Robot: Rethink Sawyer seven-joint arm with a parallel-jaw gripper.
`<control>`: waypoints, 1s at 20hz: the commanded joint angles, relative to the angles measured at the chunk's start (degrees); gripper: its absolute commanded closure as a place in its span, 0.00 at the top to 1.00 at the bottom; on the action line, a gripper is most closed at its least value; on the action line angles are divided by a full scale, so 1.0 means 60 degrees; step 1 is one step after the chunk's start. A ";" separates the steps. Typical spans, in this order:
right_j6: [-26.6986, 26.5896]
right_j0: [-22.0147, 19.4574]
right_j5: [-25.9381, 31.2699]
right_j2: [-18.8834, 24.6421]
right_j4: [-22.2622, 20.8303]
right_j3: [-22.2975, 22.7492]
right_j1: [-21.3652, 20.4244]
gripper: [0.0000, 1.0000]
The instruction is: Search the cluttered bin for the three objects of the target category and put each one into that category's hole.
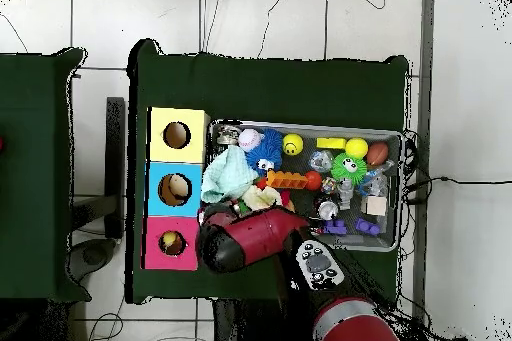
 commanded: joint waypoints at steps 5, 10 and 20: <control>0.0377 -0.0198 0.3146 0.0092 0.0582 -0.0596 0.0023 1.00; 0.0725 -0.0068 0.3095 -0.0125 0.0641 -0.0415 -0.0130 1.00; -0.0251 -0.1086 0.2092 0.0139 -0.0188 -0.1245 0.0976 1.00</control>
